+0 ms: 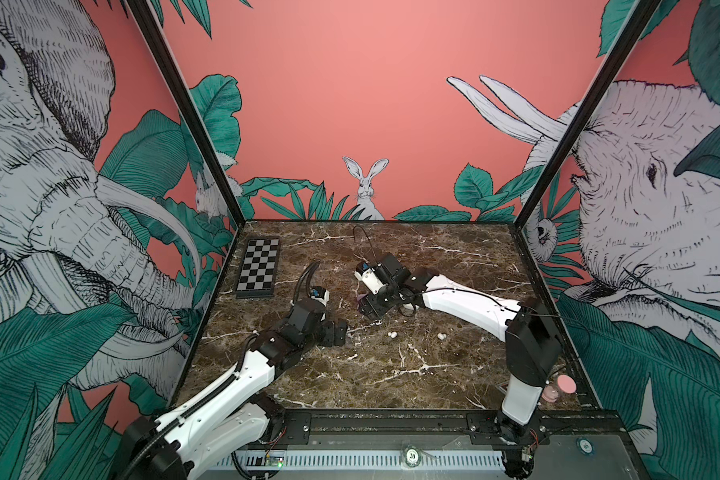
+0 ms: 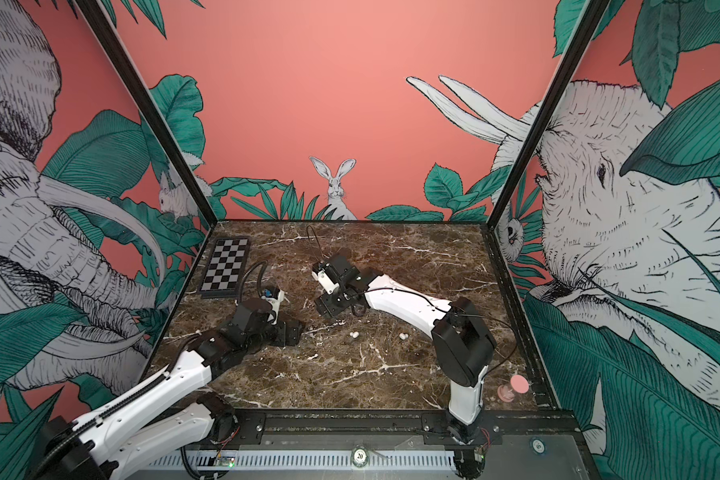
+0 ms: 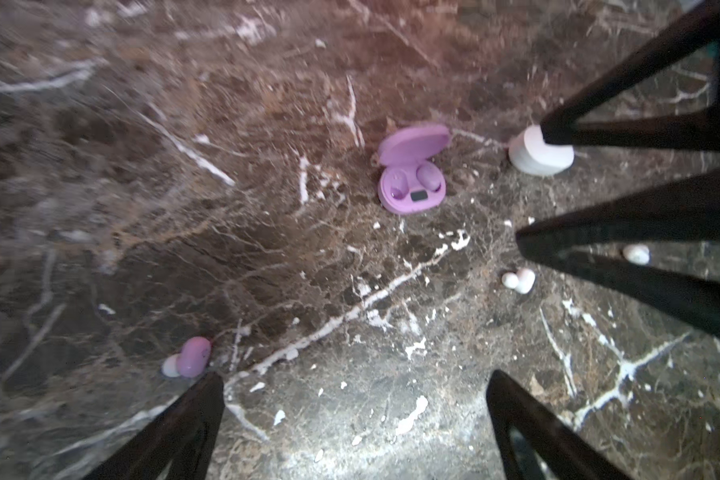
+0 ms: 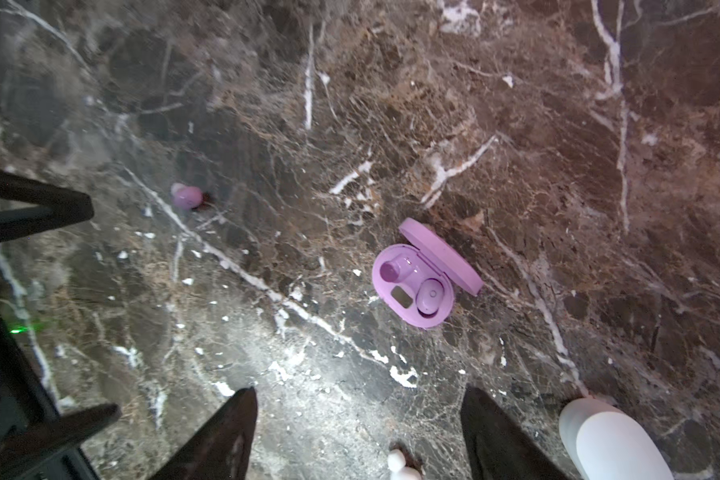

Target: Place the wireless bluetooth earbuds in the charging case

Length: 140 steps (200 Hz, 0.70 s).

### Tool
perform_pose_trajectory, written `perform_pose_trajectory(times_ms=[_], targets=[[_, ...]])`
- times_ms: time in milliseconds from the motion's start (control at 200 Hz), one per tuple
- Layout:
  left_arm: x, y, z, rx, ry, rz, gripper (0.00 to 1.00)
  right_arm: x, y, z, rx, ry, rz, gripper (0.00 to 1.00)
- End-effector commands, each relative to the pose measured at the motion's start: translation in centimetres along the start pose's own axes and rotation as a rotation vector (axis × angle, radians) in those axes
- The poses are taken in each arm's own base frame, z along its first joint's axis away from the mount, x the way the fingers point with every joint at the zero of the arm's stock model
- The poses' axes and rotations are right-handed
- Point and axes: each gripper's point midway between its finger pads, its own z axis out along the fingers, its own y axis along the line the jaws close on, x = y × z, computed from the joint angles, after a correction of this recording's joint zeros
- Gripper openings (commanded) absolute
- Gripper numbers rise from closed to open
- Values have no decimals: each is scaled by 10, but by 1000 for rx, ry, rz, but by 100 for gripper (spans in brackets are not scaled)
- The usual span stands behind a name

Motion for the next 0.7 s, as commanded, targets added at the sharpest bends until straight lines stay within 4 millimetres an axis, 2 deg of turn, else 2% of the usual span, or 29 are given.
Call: perform_pose_trajectory(times_ms=[0,55,165,260,410,555,695], targets=[[-26,30,-25,-168,-114,-81,99,-9,15,2,-95,-48,210,85],[-32,41,-35,-226,-148,-109,99,-11,20,4,-112,-51,272,90],[-43,59,-56,-311,-213,-142,99,-13,30,9,-91,-69,388,92],[-56,68,-74,-339,-268,-158,99,-15,53,20,-84,-79,439,92],[-69,83,-99,-389,-283,-136,99,-10,75,44,-57,-32,524,82],[-78,98,-122,-472,-278,-70,99,4,82,72,7,54,566,73],[-82,113,-145,-569,-341,-23,99,3,93,86,24,73,555,67]])
